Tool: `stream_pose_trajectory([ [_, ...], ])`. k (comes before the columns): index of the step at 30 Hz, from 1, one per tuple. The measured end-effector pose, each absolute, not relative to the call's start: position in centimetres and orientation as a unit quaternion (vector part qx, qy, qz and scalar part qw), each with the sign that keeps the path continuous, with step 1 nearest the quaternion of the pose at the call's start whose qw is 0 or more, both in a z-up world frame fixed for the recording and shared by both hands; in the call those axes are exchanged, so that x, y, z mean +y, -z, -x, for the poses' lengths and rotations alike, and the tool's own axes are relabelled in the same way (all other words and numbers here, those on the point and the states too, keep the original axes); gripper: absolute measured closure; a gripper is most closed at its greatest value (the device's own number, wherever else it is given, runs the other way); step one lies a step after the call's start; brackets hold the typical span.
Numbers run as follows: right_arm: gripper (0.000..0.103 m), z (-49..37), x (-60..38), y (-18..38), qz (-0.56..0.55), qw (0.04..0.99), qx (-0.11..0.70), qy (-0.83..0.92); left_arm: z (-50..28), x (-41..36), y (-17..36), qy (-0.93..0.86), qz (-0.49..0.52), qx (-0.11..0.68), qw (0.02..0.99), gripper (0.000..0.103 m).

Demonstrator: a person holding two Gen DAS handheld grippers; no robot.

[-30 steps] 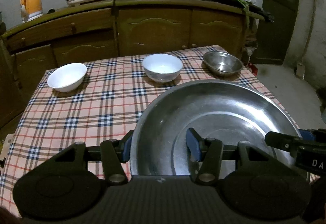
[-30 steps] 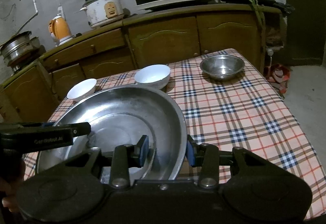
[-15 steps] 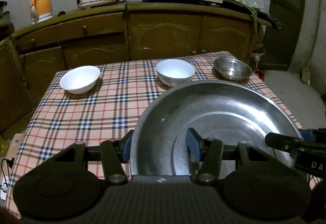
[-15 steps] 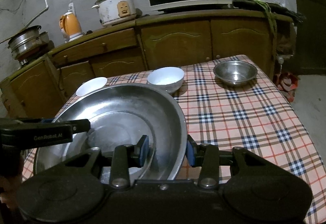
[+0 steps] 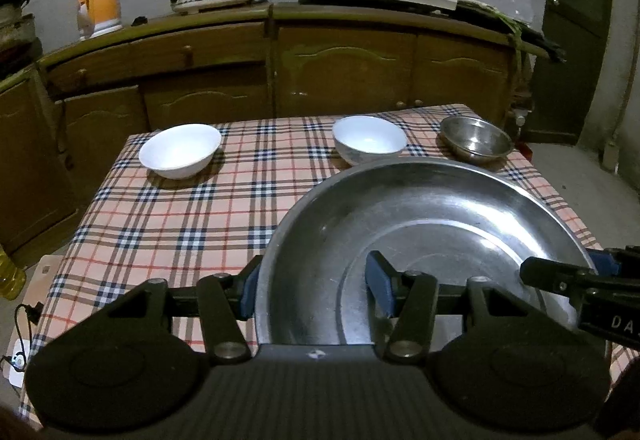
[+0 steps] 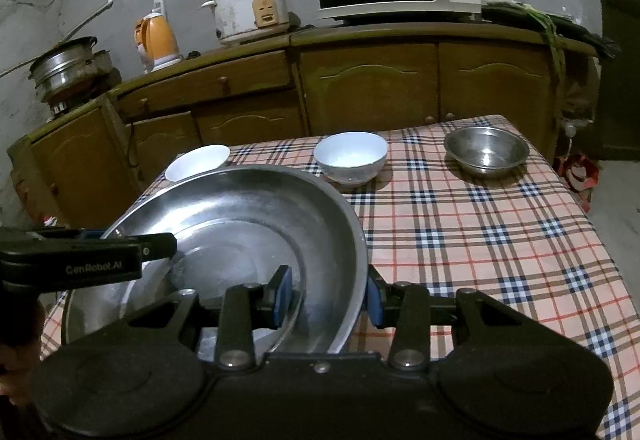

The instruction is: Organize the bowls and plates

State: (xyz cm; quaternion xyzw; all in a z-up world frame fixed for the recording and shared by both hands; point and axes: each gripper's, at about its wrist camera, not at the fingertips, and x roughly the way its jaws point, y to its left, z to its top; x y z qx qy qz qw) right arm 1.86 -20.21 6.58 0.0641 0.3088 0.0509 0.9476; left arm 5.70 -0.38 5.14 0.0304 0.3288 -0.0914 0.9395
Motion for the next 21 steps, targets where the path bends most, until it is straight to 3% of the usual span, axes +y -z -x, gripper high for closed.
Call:
stream_pose_trajectory([
  [21,0.054,-3.3,-16.3,-6.2,-0.042,0.945,0.315,-0.080,-5.8,2.9,-5.1,0.061,-0.031,0.322,0.944,0.048],
])
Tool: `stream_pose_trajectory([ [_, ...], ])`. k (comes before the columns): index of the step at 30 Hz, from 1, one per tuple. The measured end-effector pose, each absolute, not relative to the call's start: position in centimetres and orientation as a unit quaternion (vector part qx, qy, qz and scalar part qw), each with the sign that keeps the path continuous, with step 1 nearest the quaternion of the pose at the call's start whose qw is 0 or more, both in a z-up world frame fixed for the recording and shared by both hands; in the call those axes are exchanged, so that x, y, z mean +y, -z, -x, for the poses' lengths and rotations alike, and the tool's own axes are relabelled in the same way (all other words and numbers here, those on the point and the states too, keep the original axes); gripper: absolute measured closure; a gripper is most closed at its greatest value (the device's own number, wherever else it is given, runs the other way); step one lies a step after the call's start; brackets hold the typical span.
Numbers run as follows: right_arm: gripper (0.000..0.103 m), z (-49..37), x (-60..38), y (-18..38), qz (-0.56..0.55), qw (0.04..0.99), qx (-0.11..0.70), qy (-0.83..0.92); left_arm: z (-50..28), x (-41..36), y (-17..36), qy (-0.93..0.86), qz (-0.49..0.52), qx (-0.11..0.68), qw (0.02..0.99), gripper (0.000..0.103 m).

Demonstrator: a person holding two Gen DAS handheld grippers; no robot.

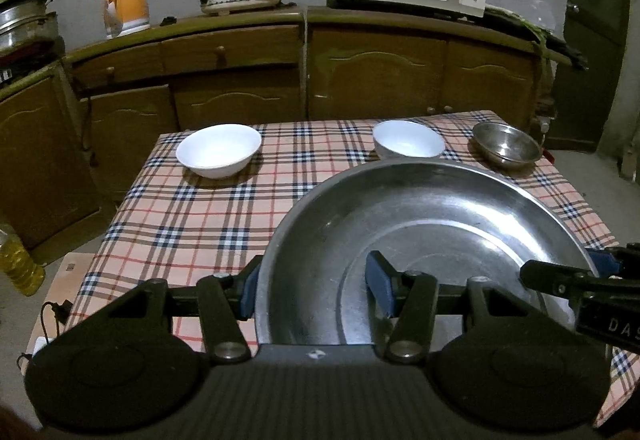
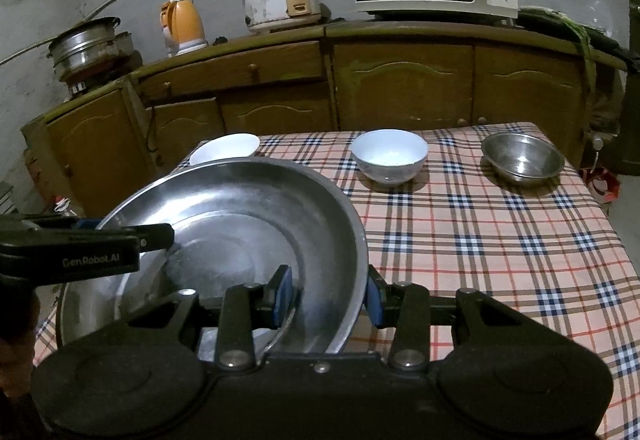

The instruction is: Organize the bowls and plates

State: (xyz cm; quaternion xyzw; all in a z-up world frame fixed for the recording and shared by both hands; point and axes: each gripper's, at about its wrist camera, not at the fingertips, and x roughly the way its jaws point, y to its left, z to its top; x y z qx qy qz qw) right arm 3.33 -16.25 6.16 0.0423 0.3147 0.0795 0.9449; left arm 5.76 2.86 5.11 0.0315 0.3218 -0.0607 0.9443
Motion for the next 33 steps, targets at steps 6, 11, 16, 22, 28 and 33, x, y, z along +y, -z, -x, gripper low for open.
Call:
stream_pose_trajectory([
  [6,0.054,-3.9,-15.2,-5.9,-0.040,0.943,0.319,-0.087,-5.8,3.8,-4.9,0.052,-0.030,0.323,0.944,0.048],
  [11,0.054,-4.4,-14.3,-5.6,-0.035,0.942,0.321,-0.095,-5.8,4.8,-4.7,0.045,-0.028,0.324,0.945,0.048],
  [16,0.054,-4.7,-13.3,-5.5,-0.029,0.941,0.323,-0.102,-5.9,5.7,-4.7,0.038,-0.027,0.324,0.945,0.048],
  [22,0.054,-5.1,-12.3,-5.2,-0.023,0.939,0.324,-0.109,-6.0,6.5,-4.5,0.032,-0.027,0.324,0.945,0.048],
  [28,0.054,-5.4,-11.4,-4.8,-0.020,0.938,0.328,-0.113,-6.2,7.3,-4.1,0.029,-0.026,0.326,0.944,0.048],
  [33,0.054,-5.8,-10.6,-4.4,-0.017,0.936,0.331,-0.116,-6.4,8.1,-3.8,0.024,-0.026,0.328,0.944,0.048],
])
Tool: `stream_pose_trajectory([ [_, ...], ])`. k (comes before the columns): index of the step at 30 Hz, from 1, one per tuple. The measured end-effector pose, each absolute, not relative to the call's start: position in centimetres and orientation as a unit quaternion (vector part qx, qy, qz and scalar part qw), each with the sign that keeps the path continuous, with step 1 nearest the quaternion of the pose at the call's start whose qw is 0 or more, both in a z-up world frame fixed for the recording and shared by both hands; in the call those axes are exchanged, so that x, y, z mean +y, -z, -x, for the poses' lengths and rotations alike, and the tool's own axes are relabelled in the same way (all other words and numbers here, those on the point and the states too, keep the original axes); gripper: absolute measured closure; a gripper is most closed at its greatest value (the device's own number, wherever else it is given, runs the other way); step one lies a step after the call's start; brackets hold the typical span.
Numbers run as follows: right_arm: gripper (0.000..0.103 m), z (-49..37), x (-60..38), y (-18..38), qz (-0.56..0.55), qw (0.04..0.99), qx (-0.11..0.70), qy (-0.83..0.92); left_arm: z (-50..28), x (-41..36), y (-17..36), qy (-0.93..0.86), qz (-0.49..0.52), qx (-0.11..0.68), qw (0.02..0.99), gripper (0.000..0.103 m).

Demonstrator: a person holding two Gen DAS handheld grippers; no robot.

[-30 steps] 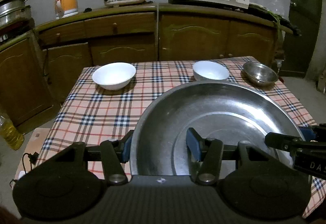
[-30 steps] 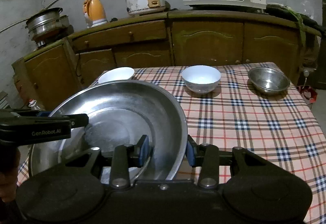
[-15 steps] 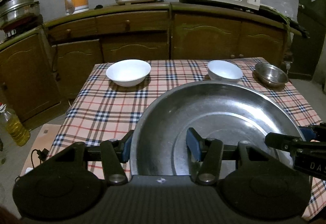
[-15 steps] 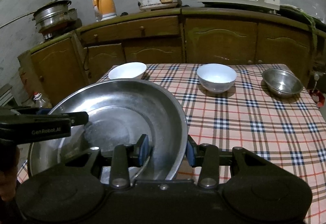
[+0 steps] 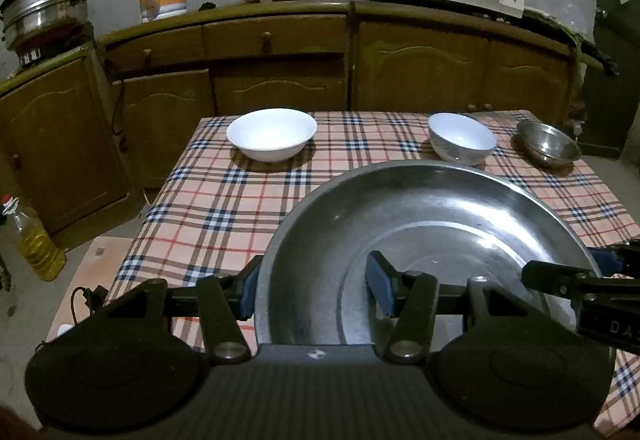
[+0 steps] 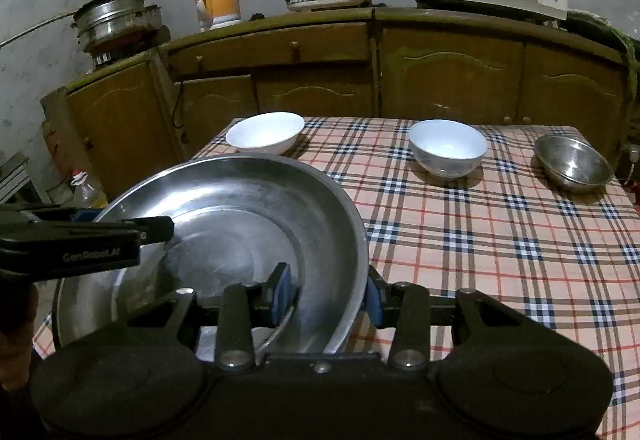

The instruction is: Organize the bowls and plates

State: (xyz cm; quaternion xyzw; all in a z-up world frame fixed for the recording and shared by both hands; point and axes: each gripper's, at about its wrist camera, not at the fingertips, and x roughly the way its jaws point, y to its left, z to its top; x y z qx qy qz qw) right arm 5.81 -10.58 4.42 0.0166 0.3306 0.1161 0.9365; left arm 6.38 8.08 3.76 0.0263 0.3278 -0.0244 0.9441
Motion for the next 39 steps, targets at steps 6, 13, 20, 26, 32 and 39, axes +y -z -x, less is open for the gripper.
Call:
stream_pose_trajectory([
  [6,0.054,-6.3,-9.7,-3.9,-0.015,0.935,0.334,-0.120,-6.6,8.9,-3.4,0.021,-0.028,0.331,0.943,0.048],
  [13,0.054,-7.0,-8.9,-2.9,-0.016,0.932,0.341,-0.124,-6.9,9.8,-2.6,0.015,-0.027,0.336,0.942,0.048],
  [20,0.054,-7.8,-7.7,-1.6,-0.015,0.927,0.352,-0.129,-7.4,11.1,-1.5,0.008,-0.023,0.347,0.938,0.048],
  [26,0.054,-8.6,-6.6,-0.4,-0.015,0.924,0.356,-0.136,-8.0,12.1,-0.6,0.000,-0.022,0.355,0.935,0.048],
  [32,0.054,-9.4,-5.7,0.7,-0.015,0.923,0.360,-0.135,-8.9,13.1,0.4,0.001,-0.023,0.362,0.932,0.048],
  [39,0.054,-10.5,-4.4,1.9,-0.015,0.920,0.366,-0.136,-9.9,14.2,1.5,-0.003,-0.023,0.370,0.929,0.048],
])
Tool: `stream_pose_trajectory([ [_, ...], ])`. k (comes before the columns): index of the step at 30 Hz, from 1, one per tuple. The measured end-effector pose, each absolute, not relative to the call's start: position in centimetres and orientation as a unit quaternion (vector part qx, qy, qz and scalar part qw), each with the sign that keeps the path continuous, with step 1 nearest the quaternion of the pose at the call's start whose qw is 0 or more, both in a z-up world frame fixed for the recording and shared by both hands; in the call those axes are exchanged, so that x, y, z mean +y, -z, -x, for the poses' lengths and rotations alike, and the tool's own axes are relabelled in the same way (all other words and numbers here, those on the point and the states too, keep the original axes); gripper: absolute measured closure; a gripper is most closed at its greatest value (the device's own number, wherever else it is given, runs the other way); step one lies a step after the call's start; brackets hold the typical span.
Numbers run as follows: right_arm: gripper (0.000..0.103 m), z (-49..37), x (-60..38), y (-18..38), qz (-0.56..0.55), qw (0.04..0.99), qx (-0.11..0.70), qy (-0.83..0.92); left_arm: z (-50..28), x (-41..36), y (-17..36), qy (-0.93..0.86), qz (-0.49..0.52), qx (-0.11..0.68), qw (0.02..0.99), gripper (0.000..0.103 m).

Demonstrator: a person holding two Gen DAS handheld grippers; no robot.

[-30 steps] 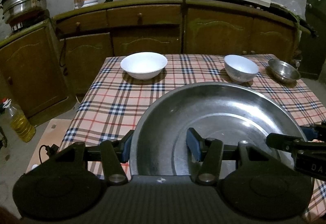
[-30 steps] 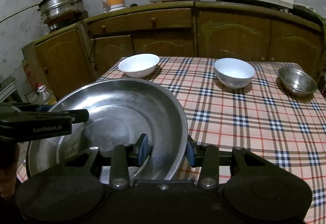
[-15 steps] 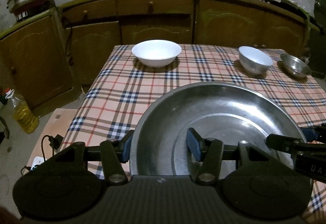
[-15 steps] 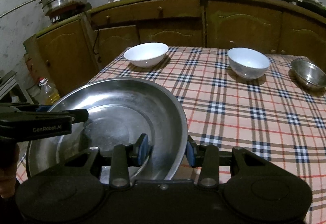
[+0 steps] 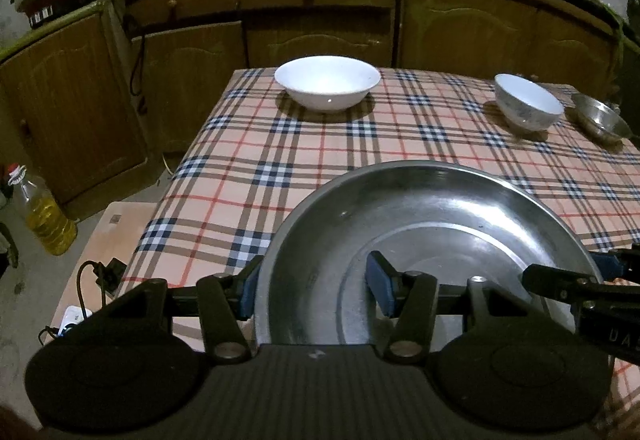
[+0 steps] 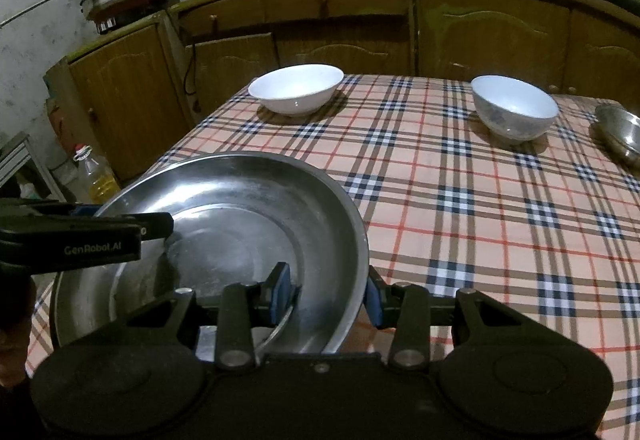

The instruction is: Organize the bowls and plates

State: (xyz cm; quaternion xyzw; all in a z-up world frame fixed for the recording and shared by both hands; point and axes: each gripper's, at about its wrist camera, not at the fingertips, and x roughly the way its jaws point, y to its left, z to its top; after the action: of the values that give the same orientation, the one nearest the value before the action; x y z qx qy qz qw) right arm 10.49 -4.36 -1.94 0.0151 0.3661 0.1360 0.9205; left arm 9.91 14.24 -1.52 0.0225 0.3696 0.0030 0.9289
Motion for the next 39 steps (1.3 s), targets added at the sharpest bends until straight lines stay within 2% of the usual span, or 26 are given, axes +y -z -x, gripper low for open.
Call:
stream_pose_trajectory([
  [11,0.054,-12.0,-2.0,3.6,0.007,0.921,0.365,-0.135,-11.7,15.7,3.2,-0.007,-0.037,0.372,0.928,0.049],
  [19,0.055,-14.1,-2.0,5.4,-0.019,0.916,0.384,-0.117,-12.7,17.0,4.4,0.019,0.005,0.374,0.927,0.050],
  [39,0.053,-15.9,-1.2,6.1,0.006,0.912,0.393,-0.117,-13.1,17.5,5.2,-0.001,0.009,0.375,0.927,0.050],
])
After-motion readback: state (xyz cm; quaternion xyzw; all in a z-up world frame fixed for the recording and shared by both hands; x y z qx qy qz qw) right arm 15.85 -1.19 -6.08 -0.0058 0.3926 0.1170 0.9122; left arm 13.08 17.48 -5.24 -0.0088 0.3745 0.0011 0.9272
